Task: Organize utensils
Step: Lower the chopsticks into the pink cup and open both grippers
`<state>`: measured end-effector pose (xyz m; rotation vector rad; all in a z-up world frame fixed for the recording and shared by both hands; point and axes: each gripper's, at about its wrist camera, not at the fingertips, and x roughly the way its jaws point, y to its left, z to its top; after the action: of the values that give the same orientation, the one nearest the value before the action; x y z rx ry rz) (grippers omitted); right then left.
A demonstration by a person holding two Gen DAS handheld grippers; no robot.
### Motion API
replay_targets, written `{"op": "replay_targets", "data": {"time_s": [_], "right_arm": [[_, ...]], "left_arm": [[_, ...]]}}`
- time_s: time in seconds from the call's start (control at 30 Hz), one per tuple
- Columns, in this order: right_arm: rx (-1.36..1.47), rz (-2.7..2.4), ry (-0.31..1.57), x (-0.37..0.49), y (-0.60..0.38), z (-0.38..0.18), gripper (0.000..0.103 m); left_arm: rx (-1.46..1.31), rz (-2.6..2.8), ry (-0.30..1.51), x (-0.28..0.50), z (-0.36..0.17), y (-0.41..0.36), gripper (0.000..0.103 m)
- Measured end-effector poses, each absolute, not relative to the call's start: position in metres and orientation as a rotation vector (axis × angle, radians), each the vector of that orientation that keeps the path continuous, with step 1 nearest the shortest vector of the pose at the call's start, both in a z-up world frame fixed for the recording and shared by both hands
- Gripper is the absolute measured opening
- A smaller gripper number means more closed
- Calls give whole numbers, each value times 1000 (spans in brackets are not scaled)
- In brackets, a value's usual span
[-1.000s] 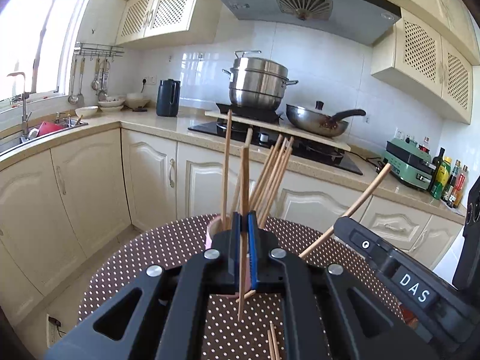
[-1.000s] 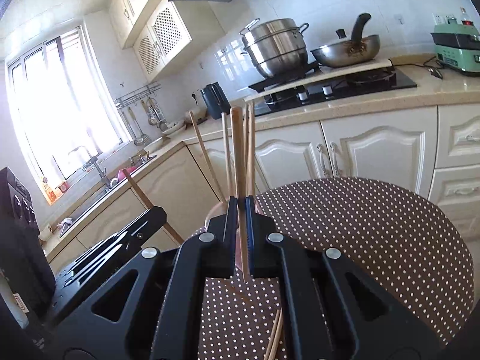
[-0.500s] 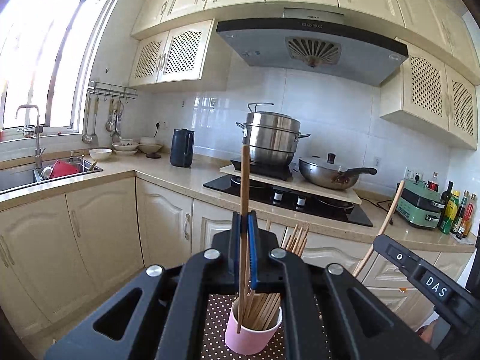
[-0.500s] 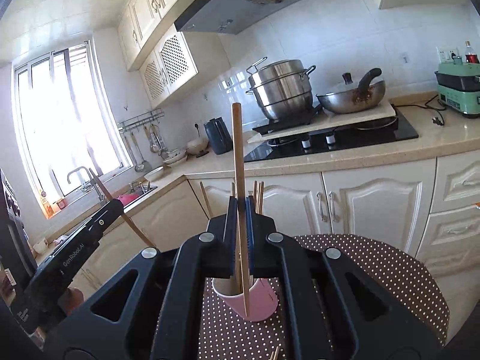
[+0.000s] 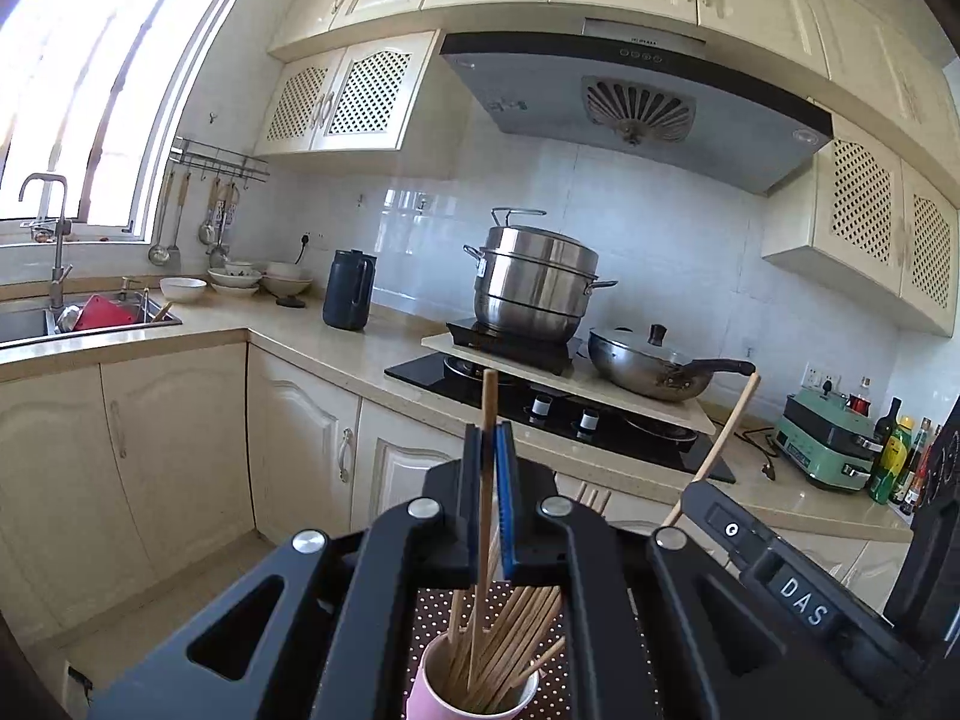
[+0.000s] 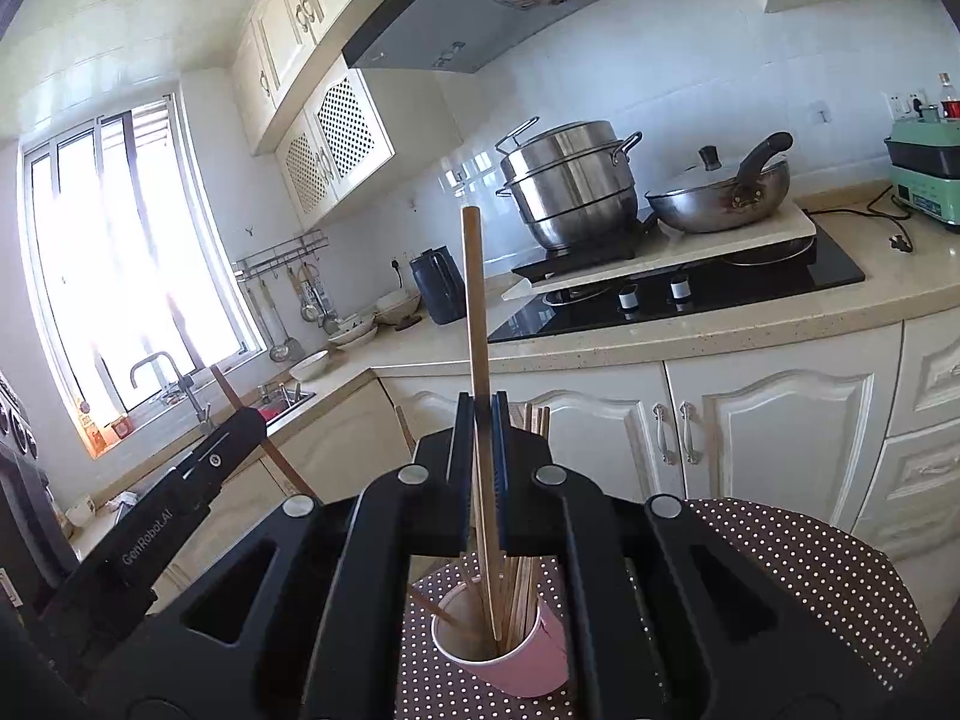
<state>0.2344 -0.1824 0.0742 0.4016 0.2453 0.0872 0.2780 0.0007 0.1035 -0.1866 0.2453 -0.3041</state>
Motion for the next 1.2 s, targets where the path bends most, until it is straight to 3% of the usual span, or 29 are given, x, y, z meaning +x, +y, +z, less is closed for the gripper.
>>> {"op": "replay_targets", "data": {"time_s": [0.47, 0.7, 0.8, 0.93, 1.03, 1.07, 1.1, 1.2], "right_arm": [[314, 87, 499, 278, -157, -6, 6], [295, 115, 535, 270, -155, -17, 7], [293, 110, 550, 260, -154, -15, 7], [280, 122, 560, 248, -151, -10, 9], [285, 119, 548, 237, -152, -4, 22], [284, 114, 540, 232, -153, -2, 37], [277, 97, 517, 225, -153, 1, 59], [242, 66, 455, 207, -151, 12, 61]], "left_arm": [[-66, -224, 450, 324, 22, -16, 6], [-32, -210, 531, 331, -14, -7, 8], [-12, -215, 530, 325, -19, -3, 25], [10, -226, 502, 309, -15, 0, 27], [23, -240, 479, 295, -8, 2, 29], [24, -250, 471, 291, -5, 2, 30], [26, -260, 462, 286, -2, 3, 31], [46, -254, 424, 271, 9, 3, 37]]}}
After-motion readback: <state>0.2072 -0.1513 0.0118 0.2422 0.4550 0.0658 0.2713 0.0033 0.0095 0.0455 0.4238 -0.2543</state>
